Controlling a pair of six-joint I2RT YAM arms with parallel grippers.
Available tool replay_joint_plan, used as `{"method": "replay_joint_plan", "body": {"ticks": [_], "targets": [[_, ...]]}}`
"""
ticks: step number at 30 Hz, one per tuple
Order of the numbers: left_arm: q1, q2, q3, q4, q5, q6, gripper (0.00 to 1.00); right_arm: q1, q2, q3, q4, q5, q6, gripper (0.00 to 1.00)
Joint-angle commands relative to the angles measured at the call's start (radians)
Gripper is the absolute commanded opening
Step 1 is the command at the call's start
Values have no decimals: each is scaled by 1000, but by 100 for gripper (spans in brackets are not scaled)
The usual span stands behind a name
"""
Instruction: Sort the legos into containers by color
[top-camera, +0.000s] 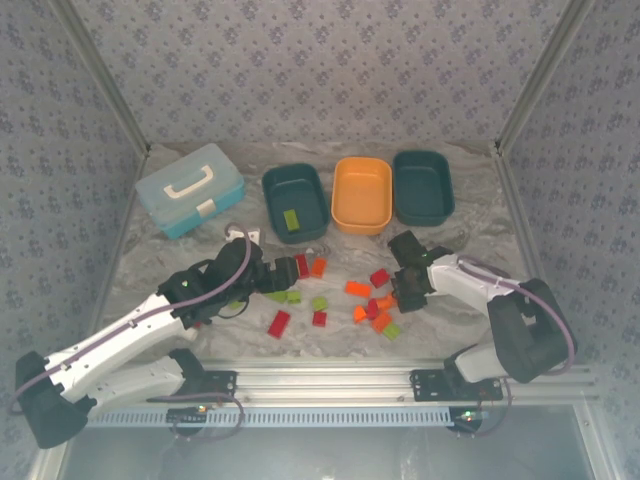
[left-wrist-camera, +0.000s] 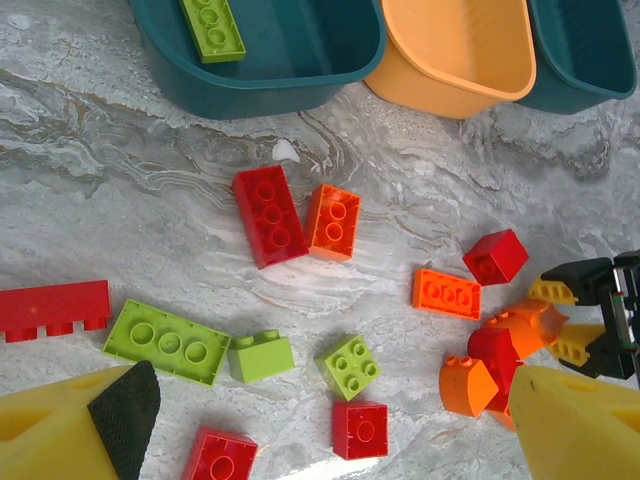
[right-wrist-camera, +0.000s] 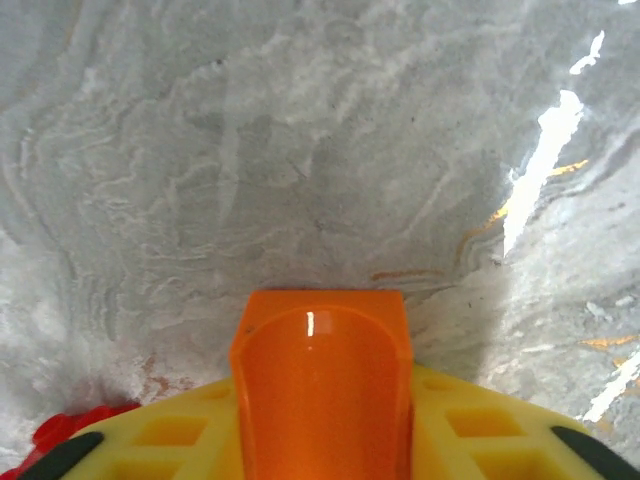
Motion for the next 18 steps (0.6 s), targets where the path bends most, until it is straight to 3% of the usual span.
{"method": "replay_joint_plan", "body": {"ticks": [1, 4, 9, 14, 18], "targets": [[-13, -18, 36, 8, -17, 1, 92, -3, 42, -22, 78, -20, 28, 27], [-16, -19, 36, 8, -17, 0, 92, 2, 13, 7, 17, 17, 4, 18], [-19, -10, 23, 35, 4, -4, 92, 31, -133, 116, -203, 237, -70, 17], [-19, 53, 54, 124, 56, -5, 92, -9, -173, 342, -342, 491, -342, 17], [-18, 122, 117, 183, 65, 8, 95, -122, -57, 509, -287, 504, -591, 18]]}}
